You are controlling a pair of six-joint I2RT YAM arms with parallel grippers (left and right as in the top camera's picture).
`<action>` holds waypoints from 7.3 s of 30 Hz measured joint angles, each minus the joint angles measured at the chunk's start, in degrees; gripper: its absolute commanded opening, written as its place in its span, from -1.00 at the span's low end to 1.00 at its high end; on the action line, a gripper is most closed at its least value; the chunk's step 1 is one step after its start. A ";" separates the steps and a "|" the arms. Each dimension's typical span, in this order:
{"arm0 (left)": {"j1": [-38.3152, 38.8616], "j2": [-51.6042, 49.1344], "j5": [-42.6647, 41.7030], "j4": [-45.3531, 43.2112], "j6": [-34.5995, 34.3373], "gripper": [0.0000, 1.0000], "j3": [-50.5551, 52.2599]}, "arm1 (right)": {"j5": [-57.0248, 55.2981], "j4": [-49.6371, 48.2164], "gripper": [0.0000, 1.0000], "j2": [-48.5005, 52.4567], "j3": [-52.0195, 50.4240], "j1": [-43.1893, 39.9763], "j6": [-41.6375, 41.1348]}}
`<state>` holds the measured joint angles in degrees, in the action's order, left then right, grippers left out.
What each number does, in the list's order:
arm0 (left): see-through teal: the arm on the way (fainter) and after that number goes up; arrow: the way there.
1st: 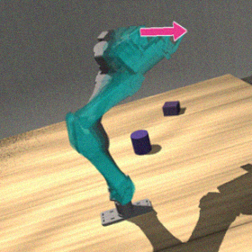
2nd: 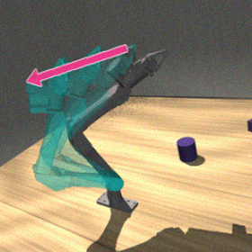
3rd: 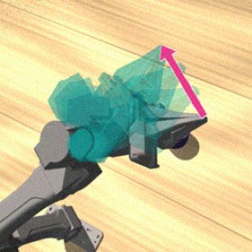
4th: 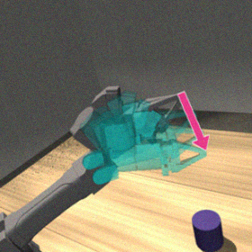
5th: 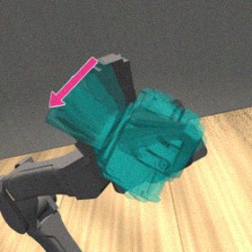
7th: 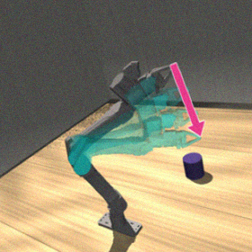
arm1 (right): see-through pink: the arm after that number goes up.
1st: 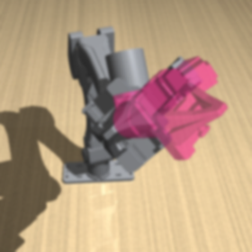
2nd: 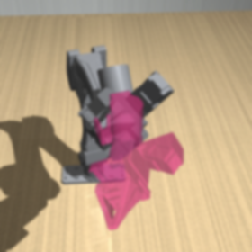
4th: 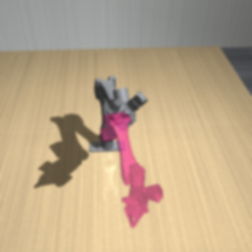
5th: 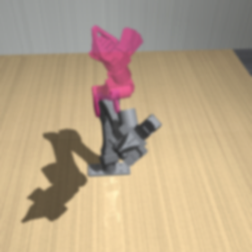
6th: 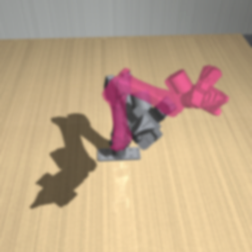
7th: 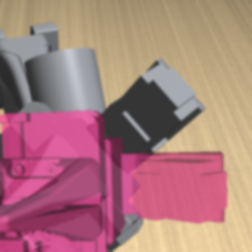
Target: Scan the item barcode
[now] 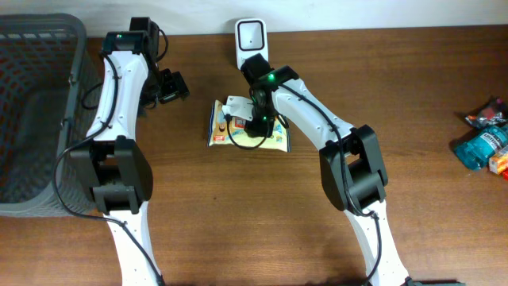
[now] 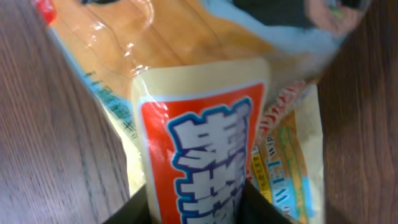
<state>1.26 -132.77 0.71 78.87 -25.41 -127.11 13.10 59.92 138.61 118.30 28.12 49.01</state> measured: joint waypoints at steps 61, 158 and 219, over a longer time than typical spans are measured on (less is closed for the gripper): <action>0.00 0.00 0.00 0.04 -0.20 0.98 0.00 | -27.06 16.63 -0.92 -10.88 19.91 -59.65 -62.58; 0.00 0.00 0.02 0.02 -0.39 0.98 0.02 | -7.43 -31.82 0.97 -137.44 -97.59 -30.93 -63.25; 5.64 21.29 4.07 -3.19 1.84 0.98 4.15 | -10.23 -55.78 0.97 -137.92 -117.61 -30.88 -50.29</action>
<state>6.90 -111.48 4.78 75.68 -23.57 -122.96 2.87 4.14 0.69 0.69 -2.76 -1.28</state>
